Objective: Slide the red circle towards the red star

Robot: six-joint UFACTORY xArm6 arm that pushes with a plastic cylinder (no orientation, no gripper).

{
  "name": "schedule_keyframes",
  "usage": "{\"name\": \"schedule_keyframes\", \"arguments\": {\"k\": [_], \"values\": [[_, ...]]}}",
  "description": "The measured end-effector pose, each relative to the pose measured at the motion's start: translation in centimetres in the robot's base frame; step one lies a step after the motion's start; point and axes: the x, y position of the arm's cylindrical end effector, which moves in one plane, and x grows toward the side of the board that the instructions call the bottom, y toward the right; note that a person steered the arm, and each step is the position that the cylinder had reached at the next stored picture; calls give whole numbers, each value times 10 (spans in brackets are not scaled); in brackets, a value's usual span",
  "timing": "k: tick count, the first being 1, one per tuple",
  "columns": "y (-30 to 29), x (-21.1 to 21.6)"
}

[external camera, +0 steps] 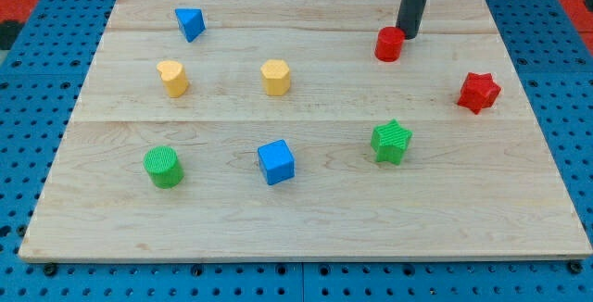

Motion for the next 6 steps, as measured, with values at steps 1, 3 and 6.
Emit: {"name": "schedule_keyframes", "arguments": {"k": [1, 3, 6], "values": [[-3, 0], [-56, -10], [46, 34]]}}
